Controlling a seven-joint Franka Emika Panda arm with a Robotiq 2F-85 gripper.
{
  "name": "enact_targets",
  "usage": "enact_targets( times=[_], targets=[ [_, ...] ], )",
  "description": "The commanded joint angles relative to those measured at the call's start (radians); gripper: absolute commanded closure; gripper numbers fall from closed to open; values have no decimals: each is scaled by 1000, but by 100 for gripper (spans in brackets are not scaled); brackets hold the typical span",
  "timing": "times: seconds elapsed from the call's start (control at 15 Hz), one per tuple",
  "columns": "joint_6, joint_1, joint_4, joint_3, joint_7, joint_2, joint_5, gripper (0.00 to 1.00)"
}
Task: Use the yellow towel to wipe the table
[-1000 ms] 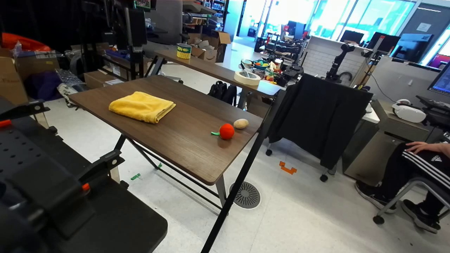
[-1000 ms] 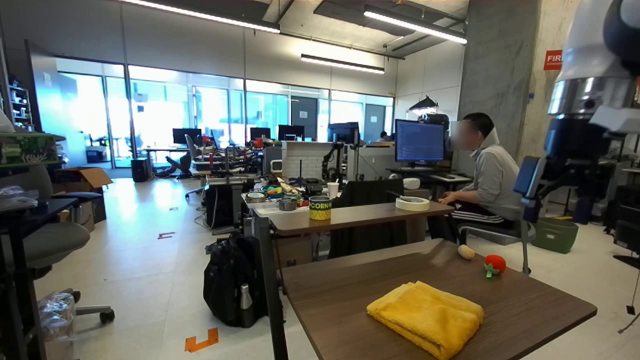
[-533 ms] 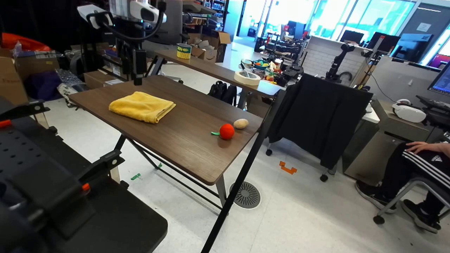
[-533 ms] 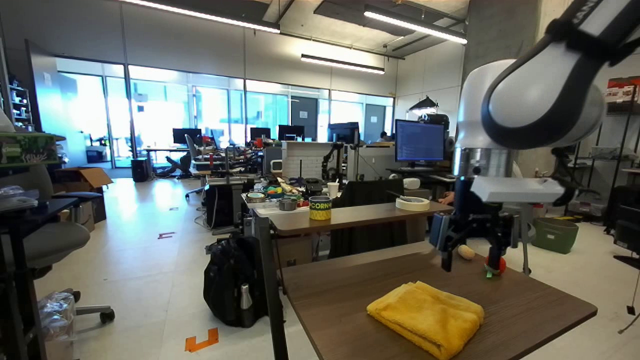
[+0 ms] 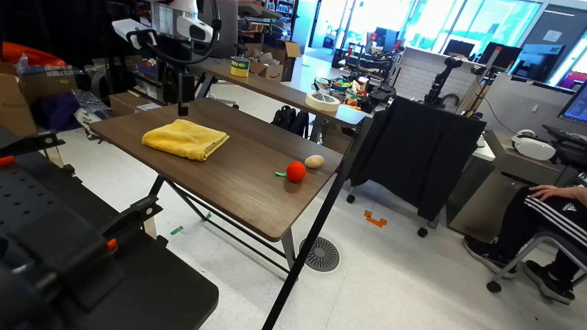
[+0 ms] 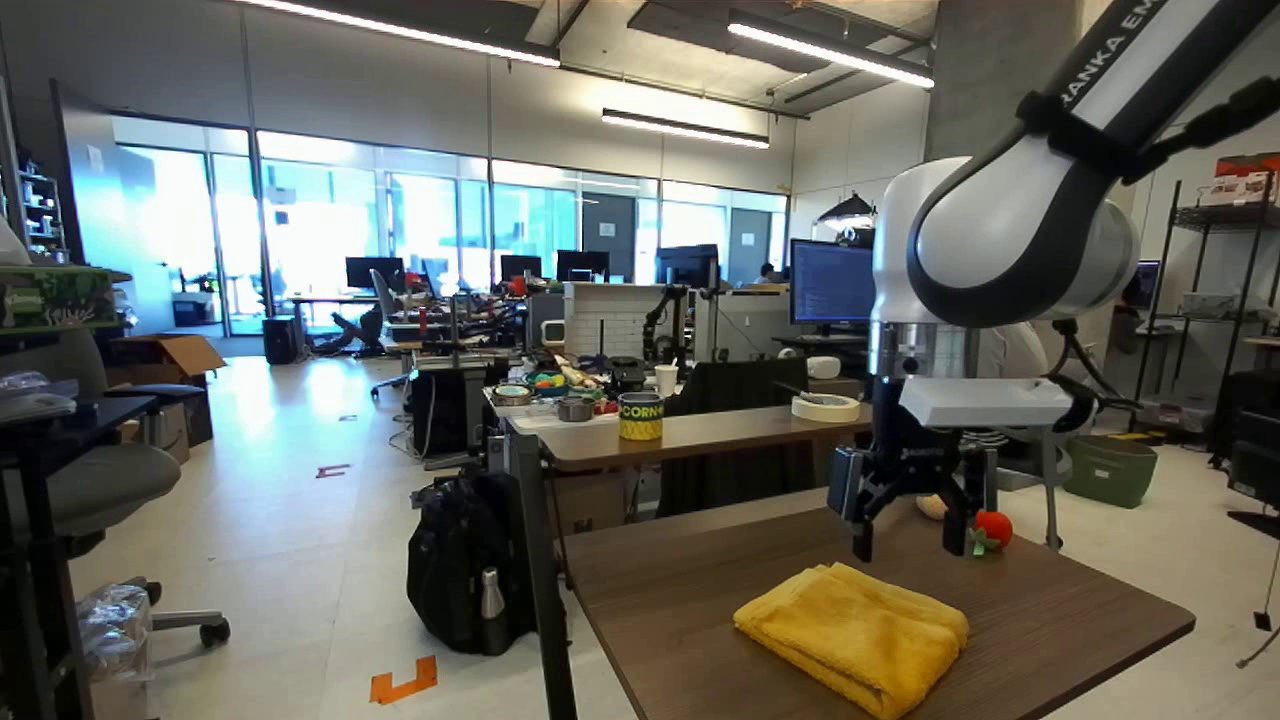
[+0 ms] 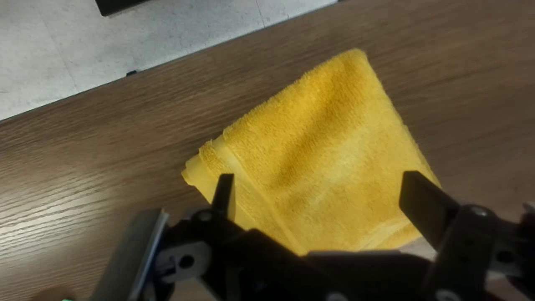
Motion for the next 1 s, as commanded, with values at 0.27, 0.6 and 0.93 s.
enact_targets(
  times=[0.27, 0.6, 0.93],
  targets=[
    [-99, -46, 22, 23, -292, 8, 28, 0],
    [-92, -39, 66, 31, -300, 56, 28, 0],
    [-34, 1, 200, -20, -223, 203, 1, 0]
  ],
)
